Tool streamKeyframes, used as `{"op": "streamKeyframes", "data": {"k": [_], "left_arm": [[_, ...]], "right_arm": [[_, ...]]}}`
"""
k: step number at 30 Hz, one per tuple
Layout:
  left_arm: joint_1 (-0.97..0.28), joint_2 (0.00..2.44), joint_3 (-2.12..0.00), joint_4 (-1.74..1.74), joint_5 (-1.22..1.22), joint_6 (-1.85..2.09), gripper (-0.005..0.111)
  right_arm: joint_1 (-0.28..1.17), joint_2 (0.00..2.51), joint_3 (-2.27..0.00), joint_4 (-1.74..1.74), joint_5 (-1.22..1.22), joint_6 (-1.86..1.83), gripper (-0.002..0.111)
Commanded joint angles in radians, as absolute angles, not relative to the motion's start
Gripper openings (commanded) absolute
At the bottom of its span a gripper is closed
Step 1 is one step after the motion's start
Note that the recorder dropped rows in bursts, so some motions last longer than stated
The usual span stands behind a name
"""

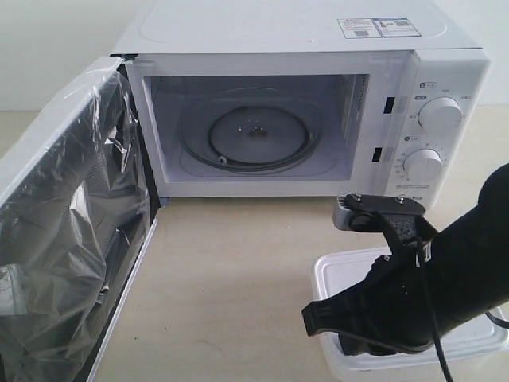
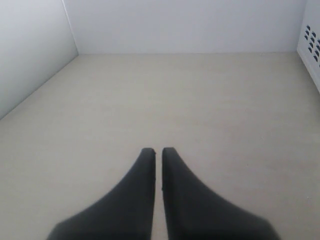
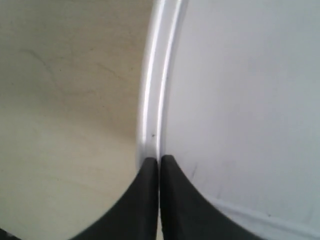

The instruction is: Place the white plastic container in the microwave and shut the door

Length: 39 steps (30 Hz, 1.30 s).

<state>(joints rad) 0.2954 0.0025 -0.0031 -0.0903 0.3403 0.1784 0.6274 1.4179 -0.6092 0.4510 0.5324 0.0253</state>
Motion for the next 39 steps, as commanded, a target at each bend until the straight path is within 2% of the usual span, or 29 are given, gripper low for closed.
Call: {"op": "streamKeyframes", "data": {"k": [1,12,17,21,28,36,39], "left_arm": [[0.298,0.0,0.0,-0.089,0.338,0.172,0.004],[0.298,0.0,0.0,-0.089,0.338,0.172,0.004],[0.298,0.0,0.0,-0.089,0.338,0.172,0.004],[0.298,0.0,0.0,-0.089,0.338,0.172,0.004],[0.298,0.0,0.0,-0.089,0.338,0.172,0.004],[0.298,0.0,0.0,-0.089,0.338,0.172,0.004],[0.298,0.0,0.0,-0.089,0.338,0.172,0.004]], "right_arm": [[0.628,1.419,-0.617,0.432,0.608,0.027,0.0],[0.628,1.382,-0.617,0.301,0.902,-0.008,0.0],[0.626,1.219,-0.626,0.167,0.742,0.176,0.0],[0.626,1.194,-0.657,0.089,0.714,0.252,0.0],[0.493,1.239,-0.636,0.1,0.581,0.36,0.0],[0.489,1.382,-0.645,0.203,0.364,0.224,0.0],[0.508,1.479,-0.676,0.224,0.355,0.191,0.0]]}}
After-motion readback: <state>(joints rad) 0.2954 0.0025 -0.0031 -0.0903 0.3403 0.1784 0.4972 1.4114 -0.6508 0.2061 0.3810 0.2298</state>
